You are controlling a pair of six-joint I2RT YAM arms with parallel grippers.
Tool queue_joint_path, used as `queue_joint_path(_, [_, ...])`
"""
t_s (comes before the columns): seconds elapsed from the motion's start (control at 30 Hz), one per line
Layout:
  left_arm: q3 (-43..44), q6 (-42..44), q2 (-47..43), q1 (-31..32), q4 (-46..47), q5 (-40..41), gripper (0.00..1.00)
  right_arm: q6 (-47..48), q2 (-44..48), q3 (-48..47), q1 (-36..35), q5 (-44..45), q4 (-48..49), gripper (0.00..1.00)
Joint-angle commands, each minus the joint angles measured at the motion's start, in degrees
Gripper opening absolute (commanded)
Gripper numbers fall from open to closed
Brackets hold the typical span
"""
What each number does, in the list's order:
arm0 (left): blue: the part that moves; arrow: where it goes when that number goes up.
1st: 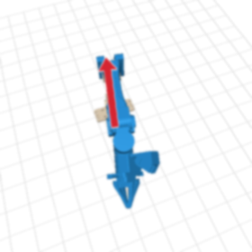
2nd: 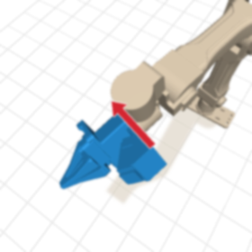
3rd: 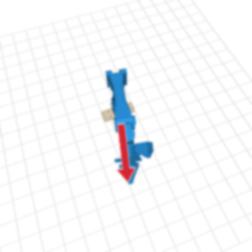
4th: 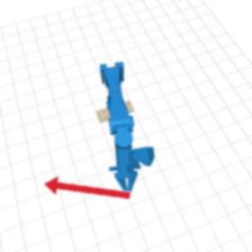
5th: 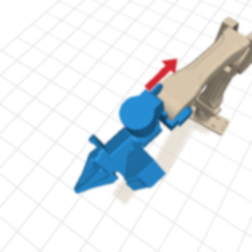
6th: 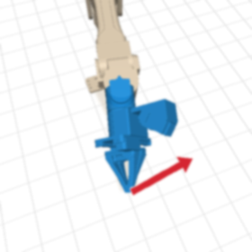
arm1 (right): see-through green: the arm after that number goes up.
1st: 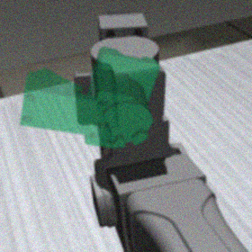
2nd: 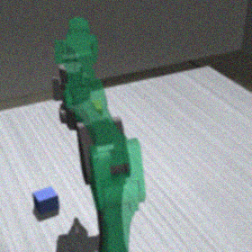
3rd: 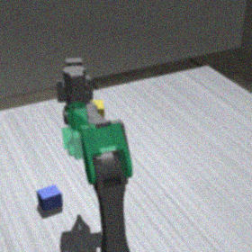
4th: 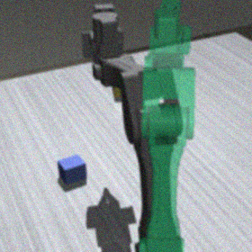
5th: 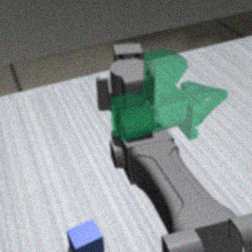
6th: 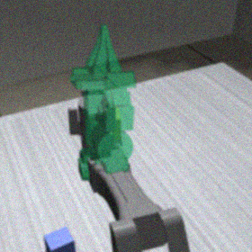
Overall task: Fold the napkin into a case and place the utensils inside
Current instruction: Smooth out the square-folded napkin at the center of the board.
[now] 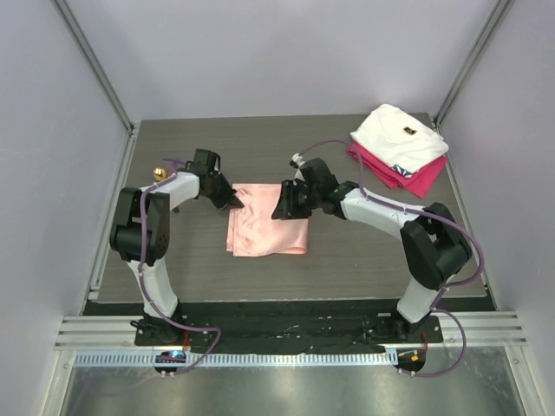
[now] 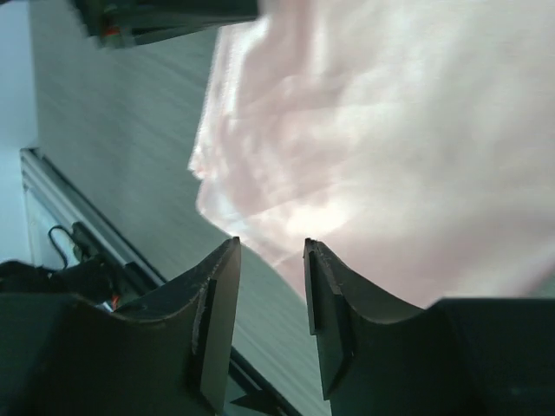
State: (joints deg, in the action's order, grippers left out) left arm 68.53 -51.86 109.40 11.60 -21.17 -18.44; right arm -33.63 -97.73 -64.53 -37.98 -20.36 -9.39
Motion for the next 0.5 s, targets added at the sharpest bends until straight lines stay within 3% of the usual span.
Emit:
queue_joint_path(0.0, [3.36,3.86,-5.25,-0.26,-3.87,-0.28,0.08,4.26,-2.01,-4.54,2.47,2.78,-4.84,0.44])
queue_joint_path(0.1, [3.1,5.44,-7.36,-0.26,-5.46,-0.9,0.12,4.1,-3.69,-7.19,2.38,2.78,-7.75,0.45])
queue_joint_path(0.23, [0.64,8.08,-10.96,-0.35,-8.45,0.77,0.21,2.96,-1.41,-2.37,2.47,4.54,-5.91,0.43])
queue_joint_path(0.47, [-6.39,8.79,-14.13,-0.26,-7.23,0.68,0.11,-0.56,2.11,9.32,2.47,4.01,-0.02,0.27])
